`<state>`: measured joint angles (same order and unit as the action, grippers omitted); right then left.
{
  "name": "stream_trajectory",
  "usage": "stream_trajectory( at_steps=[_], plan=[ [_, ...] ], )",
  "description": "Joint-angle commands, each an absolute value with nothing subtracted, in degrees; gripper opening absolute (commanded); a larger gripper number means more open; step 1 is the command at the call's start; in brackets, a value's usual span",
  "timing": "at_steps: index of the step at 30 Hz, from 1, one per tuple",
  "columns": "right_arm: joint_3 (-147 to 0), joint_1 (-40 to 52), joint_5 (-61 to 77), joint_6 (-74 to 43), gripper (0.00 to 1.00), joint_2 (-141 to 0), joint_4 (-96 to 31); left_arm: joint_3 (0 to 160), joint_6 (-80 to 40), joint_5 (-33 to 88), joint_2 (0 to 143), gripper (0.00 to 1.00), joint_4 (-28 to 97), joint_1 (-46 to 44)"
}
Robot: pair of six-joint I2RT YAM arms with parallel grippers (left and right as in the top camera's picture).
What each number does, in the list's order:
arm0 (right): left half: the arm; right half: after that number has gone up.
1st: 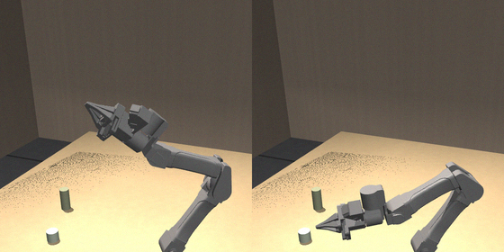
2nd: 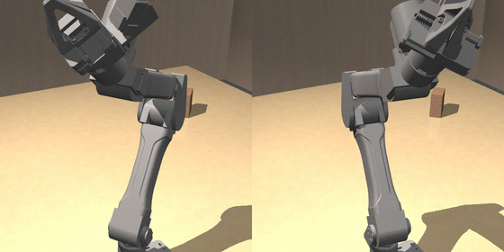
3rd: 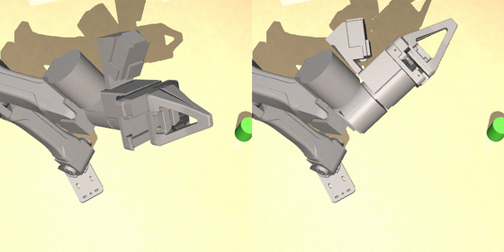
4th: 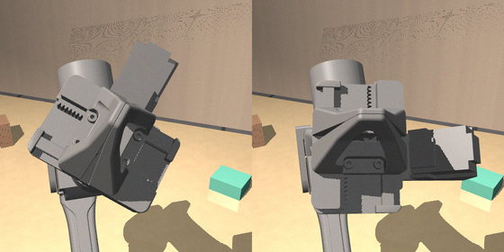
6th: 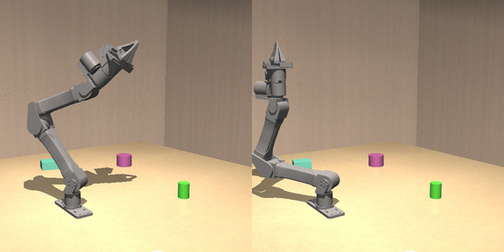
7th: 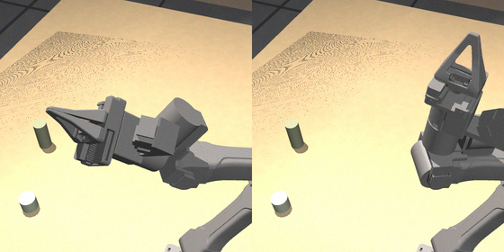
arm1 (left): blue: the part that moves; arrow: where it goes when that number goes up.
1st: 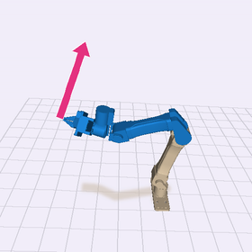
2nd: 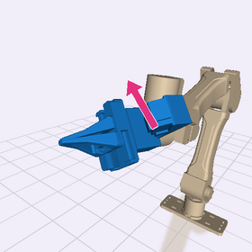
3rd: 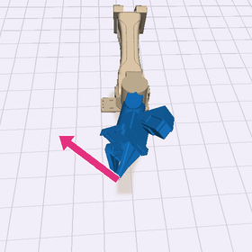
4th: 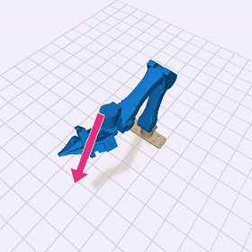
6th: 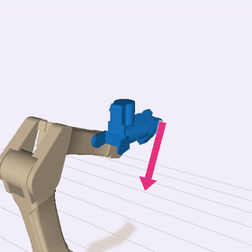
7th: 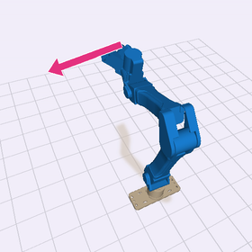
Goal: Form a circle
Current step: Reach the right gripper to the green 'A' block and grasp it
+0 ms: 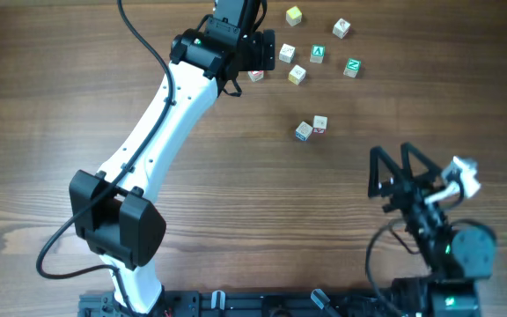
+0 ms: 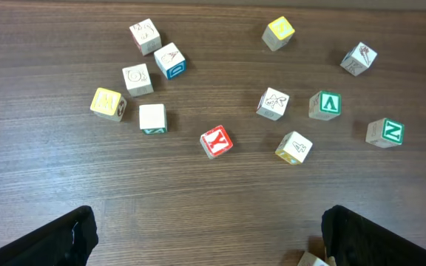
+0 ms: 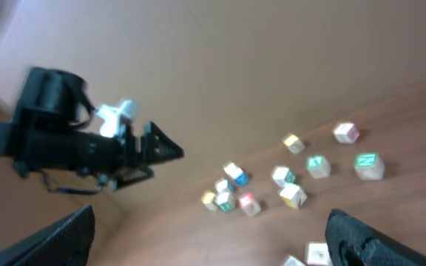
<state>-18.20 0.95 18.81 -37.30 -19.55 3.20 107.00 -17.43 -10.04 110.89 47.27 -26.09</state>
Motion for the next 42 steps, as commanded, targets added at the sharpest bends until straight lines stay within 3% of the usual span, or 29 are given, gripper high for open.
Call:
stream_trajectory(
  at_steps=[1,8,11,17,27,35,42],
  plan=[
    [-31.0,1.1,22.5,-26.6,1.0,-33.8,-2.8,108.0,-16.9,-10.6,109.6,1.0,47.3,-25.9],
    [-53.6,1.1,32.3,-19.7,1.0,-57.4,-12.9,108.0,-16.9,-10.6,109.6,1.0,47.3,-25.9],
    [-56.0,1.1,40.8,-19.7,1.0,-62.7,-11.0,108.0,-16.9,-10.6,109.6,1.0,47.3,-25.9],
    [-55.8,1.1,40.8,-19.9,1.0,-70.6,-10.7,108.0,-16.9,-10.6,109.6,1.0,47.3,-25.9],
    [-67.8,1.4,31.6,-23.0,0.99,-89.0,-11.8,108.0,-16.9,-10.6,109.6,1.0,47.3,-25.9],
    [-82.3,9.6,9.2,-18.0,0.98,-109.0,-13.7,108.0,-16.9,-10.6,109.6,1.0,47.3,-25.9],
    [-89.0,12.7,-1.8,-18.1,0.94,-121.6,-9.1,108.0,-16.9,-10.6,109.6,1.0,47.3,-25.9]
  ],
)
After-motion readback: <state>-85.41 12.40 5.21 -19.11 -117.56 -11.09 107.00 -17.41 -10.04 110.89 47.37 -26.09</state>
